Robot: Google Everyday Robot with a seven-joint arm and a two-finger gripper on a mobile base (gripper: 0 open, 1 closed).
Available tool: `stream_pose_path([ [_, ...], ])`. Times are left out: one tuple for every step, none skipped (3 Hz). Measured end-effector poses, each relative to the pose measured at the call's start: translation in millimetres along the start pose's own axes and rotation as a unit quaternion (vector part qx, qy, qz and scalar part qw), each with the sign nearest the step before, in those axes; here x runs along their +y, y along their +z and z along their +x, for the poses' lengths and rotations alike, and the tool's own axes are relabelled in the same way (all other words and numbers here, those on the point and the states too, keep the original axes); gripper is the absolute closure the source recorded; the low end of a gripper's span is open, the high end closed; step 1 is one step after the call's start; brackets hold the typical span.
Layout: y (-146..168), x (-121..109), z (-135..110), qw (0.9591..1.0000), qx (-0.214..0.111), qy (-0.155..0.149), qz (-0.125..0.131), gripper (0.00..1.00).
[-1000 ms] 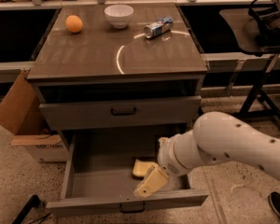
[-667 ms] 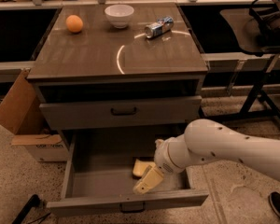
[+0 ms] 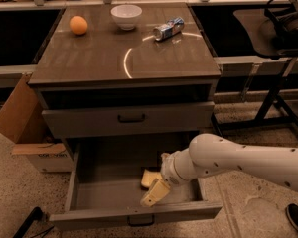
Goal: Pick sponge from middle drawer and place on counter
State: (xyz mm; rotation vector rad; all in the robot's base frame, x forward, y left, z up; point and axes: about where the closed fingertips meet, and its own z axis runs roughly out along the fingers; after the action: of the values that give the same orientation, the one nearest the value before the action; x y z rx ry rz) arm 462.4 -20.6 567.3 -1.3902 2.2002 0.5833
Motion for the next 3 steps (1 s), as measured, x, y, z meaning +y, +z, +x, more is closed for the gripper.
stream_pose_path([
  [6,-8,5,1.0,0.007,0.003,0.003,0.0],
  [17,-31,16,0.9994,0.022,-0.013,0.025,0.0],
  [26,-53,25,0.9977,0.03,-0.041,0.044,0.0],
])
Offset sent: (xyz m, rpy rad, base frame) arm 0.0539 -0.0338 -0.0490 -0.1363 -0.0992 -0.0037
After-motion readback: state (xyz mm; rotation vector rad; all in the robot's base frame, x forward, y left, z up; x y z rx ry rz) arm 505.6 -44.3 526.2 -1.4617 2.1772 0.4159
